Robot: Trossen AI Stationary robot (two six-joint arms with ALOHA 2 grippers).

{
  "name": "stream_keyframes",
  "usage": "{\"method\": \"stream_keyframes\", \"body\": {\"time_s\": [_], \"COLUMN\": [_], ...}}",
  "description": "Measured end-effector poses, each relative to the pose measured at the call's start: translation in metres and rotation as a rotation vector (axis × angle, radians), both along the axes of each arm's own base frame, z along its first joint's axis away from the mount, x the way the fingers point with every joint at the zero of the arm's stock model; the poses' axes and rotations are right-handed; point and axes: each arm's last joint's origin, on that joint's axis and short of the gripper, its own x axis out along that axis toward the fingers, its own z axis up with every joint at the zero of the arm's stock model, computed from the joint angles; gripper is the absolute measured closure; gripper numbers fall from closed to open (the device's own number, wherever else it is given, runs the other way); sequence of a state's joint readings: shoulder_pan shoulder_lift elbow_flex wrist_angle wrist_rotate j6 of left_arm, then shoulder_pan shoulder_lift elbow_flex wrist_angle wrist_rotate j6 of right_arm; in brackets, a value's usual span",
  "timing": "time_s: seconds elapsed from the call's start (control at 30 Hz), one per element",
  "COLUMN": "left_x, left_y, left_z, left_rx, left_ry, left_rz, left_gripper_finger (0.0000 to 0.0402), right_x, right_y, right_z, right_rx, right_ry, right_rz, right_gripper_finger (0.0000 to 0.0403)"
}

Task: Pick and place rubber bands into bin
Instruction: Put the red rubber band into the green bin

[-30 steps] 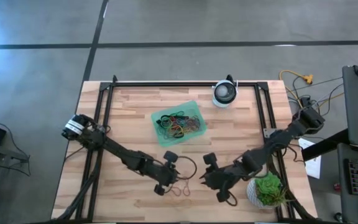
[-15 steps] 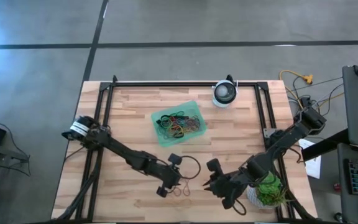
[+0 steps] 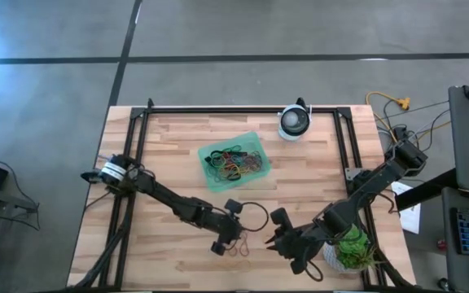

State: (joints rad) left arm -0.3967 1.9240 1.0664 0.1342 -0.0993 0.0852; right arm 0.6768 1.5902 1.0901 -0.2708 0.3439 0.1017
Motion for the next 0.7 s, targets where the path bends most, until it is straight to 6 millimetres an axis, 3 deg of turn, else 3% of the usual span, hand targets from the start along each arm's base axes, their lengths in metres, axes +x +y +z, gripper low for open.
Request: {"method": "stream_keyframes", "body": {"time_s": [0.7], "left_x": [0.0034], "left_y": [0.0068], "left_z": [0.0003], "left_rx": [-0.077], "left_ry": [-0.007], "left_rz": [0.026], "left_gripper_finger": [0.0277], "right_x": [0.0001], "right_y": [-0.0001], "right_z": [0.0], "right_rx": [0.0], "right_ry": [0.0], "right_rz": [0.0], "right_gripper_finger": [0.0344]}}
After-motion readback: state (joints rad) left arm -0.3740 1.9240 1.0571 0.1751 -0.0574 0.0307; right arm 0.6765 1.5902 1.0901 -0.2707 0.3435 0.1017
